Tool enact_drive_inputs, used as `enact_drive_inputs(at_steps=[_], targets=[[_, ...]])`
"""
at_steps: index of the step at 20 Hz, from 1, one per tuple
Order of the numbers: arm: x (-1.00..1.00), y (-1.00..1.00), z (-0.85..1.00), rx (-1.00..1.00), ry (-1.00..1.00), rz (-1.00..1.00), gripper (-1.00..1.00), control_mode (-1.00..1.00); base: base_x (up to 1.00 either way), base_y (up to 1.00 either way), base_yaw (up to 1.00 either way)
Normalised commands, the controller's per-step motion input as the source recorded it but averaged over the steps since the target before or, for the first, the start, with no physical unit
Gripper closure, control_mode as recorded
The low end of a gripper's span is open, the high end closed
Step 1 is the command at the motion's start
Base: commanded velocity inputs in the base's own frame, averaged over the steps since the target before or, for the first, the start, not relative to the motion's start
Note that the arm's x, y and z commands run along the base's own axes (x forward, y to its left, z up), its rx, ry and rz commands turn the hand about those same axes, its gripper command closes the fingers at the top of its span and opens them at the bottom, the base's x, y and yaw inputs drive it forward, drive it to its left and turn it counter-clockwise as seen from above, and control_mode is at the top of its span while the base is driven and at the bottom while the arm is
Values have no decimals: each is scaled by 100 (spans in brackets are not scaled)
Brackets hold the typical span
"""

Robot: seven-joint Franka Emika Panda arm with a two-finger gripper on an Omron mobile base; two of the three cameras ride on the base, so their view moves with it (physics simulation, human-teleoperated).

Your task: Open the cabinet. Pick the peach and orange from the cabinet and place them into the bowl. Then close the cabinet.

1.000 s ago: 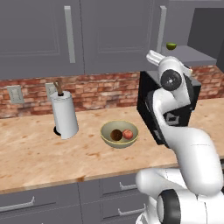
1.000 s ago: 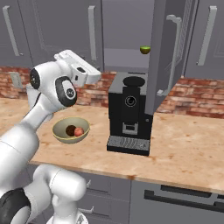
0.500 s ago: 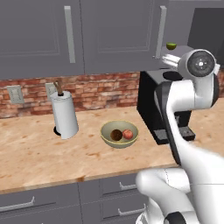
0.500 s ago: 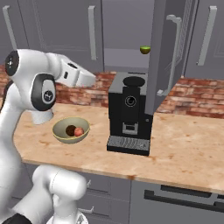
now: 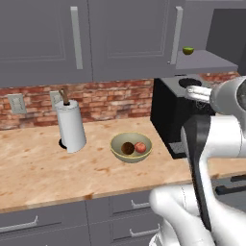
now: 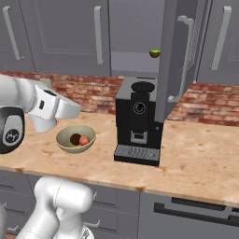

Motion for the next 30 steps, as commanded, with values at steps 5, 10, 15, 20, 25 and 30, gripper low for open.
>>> enact_drive_inputs(at_steps=[5, 10, 15, 20, 25, 30], targets=[[-100, -21, 47, 2, -21, 5, -100, -100, 0, 0, 0], [-94, -52, 80, 4, -7, 9, -100, -100, 0, 0, 0], [-83, -71, 87, 6, -1, 4, -100, -100, 0, 0, 0], [-88, -67, 45, 6, 6, 3, -100, -100, 0, 0, 0], [-4, -7, 0, 0, -1, 7, -100, -100, 0, 0, 0], [0, -5, -61, -5, 0, 11, -100, -100, 0, 0, 0]])
